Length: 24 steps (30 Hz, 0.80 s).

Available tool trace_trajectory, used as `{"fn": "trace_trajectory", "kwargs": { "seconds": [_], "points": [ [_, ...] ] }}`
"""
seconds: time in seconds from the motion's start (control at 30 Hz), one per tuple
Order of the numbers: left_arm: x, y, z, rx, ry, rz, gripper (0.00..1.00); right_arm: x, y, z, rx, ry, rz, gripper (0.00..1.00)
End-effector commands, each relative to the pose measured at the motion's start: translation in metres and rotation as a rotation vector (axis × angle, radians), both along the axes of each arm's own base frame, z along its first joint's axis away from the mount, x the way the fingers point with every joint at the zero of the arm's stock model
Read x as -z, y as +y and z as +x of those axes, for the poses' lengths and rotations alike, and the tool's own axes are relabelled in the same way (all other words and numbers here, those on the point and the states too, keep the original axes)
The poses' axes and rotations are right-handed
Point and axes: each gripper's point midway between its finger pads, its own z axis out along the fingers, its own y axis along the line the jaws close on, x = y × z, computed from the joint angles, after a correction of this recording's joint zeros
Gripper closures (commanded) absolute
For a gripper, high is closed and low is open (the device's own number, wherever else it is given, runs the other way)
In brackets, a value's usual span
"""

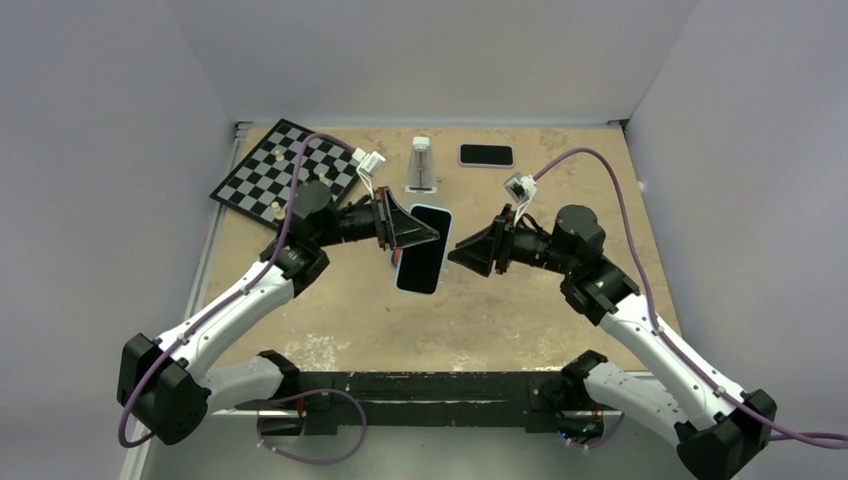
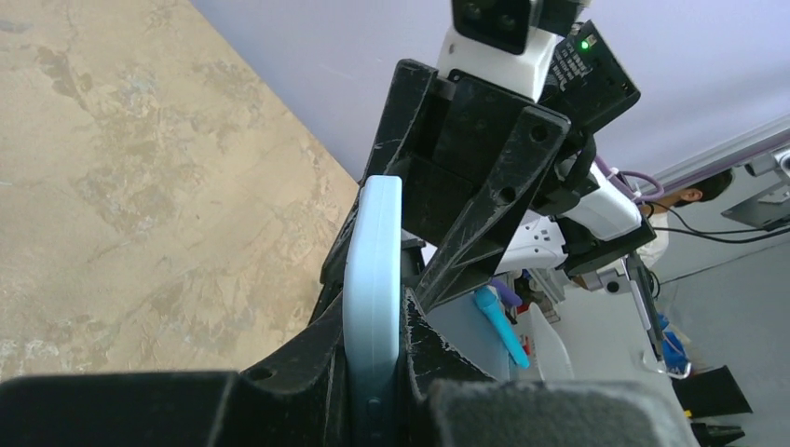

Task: Take the phone out of the phone case
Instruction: Remove the phone case from the phone.

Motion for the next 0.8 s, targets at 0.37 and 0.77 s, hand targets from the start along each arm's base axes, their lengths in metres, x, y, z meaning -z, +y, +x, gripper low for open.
{"fn": "trace_trajectory", "kwargs": {
  "seconds": [0.37,0.77],
  "points": [
    [-0.017,0.004,0.008,-0.08,0.006,-0.092,1.0,-0.039,0.003,0.005,0.021,-0.019,0.106,0.48],
    [-0.069,0.046,0.063,-0.485,-0.003,-0.588,1.0,-0.021,0.024,0.009,0.007,0.073,0.223,0.3]
  ]
}}
